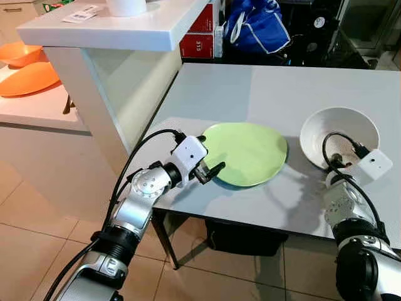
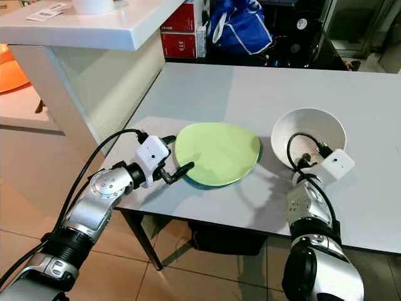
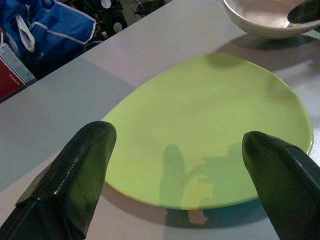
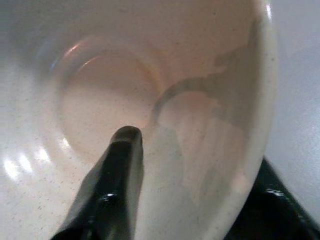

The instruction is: Setting the table

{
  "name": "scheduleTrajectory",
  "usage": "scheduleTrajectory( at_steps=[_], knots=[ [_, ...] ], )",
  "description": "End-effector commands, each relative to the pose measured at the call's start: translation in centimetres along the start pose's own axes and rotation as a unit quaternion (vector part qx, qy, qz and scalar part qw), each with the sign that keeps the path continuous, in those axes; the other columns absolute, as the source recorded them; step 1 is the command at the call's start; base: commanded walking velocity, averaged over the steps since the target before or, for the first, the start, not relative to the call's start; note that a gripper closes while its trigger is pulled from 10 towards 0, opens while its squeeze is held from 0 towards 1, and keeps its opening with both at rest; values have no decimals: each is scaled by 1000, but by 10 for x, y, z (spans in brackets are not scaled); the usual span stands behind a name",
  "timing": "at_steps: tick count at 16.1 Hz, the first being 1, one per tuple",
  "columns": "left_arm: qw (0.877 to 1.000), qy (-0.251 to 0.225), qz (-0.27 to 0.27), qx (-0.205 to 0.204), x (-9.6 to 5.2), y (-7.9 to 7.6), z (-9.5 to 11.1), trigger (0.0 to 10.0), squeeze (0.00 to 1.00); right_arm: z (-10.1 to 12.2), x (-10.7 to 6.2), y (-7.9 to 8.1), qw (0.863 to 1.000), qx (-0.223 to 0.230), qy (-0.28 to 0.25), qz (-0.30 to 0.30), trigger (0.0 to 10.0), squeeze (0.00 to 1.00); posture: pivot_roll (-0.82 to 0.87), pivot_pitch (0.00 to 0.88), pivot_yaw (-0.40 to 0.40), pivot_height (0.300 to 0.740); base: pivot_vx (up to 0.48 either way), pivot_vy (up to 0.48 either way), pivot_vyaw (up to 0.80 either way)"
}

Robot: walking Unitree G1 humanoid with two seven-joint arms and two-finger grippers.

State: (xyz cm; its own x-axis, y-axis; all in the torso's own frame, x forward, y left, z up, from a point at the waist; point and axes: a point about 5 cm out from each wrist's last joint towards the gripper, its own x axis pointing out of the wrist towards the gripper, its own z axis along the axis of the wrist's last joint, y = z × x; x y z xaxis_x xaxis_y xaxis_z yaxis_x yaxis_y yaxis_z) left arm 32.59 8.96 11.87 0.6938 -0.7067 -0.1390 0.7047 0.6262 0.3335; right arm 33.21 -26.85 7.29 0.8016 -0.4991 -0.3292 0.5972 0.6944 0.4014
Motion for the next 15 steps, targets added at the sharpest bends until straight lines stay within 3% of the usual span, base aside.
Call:
scheduleTrajectory(
  at_steps=[1,2,3,4,8,12,15],
  knots=[
    [1000,-2,8,5,-1,2,2,10000,0,-49,-12,-23,992,-18,118,-51,10000,1000,-18,2,141,740,0,0,0],
    [1000,-2,9,5,-1,3,2,10000,0,-46,-11,-21,992,-25,113,-48,10000,1000,-18,2,141,740,0,0,0],
    [1000,-2,11,4,-1,3,2,10000,0,-36,-7,-17,993,-56,89,-47,10000,780,-19,4,137,740,0,0,0],
    [1000,-2,11,3,-1,2,1,10000,0,-32,-6,-15,994,-62,80,-44,10000,0,-19,4,136,740,0,0,0],
    [1000,-2,13,3,-1,2,1,10000,0,-12,-4,4,996,-86,10,6,10000,0,-24,5,135,740,0,0,0],
    [1000,-3,15,5,0,3,2,10000,0,-2,-5,17,996,-89,-17,23,10000,0,-25,2,135,740,0,0,0],
    [1000,-4,18,6,0,4,2,10000,0,23,-8,30,992,-84,-86,45,10000,0,-25,0,134,740,0,0,0]
  ],
)
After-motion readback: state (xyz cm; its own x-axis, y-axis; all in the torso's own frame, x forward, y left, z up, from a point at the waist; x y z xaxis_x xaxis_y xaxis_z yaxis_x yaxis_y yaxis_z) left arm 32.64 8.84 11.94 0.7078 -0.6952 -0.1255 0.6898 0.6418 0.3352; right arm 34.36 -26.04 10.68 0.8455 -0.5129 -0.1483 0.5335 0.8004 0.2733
